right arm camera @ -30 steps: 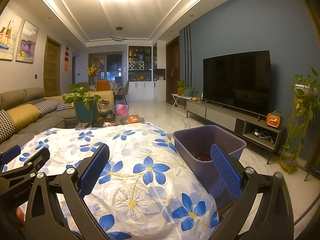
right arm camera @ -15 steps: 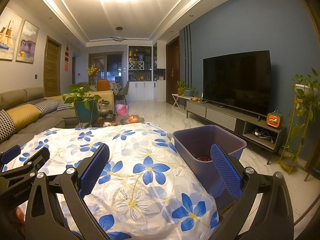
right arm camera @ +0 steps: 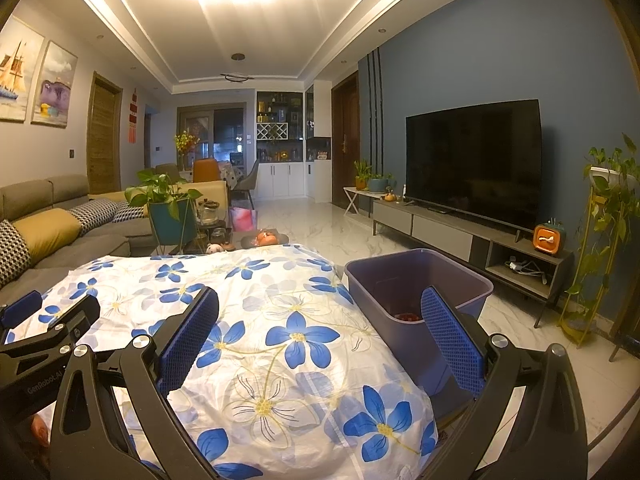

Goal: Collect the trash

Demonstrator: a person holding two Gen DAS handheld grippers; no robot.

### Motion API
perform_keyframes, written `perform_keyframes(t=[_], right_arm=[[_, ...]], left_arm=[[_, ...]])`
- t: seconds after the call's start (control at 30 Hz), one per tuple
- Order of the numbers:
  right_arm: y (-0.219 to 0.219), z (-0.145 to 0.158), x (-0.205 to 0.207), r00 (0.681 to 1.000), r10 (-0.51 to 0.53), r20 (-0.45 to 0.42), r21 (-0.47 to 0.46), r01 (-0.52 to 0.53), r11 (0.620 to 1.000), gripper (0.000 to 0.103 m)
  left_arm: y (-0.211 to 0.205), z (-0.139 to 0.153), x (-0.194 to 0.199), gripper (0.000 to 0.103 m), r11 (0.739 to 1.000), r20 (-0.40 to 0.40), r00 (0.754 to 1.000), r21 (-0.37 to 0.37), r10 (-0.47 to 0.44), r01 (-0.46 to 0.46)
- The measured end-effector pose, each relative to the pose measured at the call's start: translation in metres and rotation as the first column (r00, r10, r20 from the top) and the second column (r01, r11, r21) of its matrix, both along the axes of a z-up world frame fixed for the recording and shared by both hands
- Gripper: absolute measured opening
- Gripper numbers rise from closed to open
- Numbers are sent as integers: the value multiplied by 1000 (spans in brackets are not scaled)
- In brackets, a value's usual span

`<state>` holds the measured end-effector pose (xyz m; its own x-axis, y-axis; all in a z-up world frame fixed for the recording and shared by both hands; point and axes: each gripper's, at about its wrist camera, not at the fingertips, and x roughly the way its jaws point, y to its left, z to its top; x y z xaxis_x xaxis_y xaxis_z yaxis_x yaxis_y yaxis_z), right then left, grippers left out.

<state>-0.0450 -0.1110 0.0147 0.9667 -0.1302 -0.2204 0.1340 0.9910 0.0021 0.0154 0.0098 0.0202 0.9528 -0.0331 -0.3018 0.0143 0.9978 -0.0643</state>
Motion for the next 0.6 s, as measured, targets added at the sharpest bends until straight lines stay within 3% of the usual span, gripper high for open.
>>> perform_keyframes(t=[0.6], right_arm=[[-1,-2,1,1000,2,-3,3,-2,1000,98]], left_arm=[[-3,-2,-1,97,1000,-4,1000,-7,-6,6]])
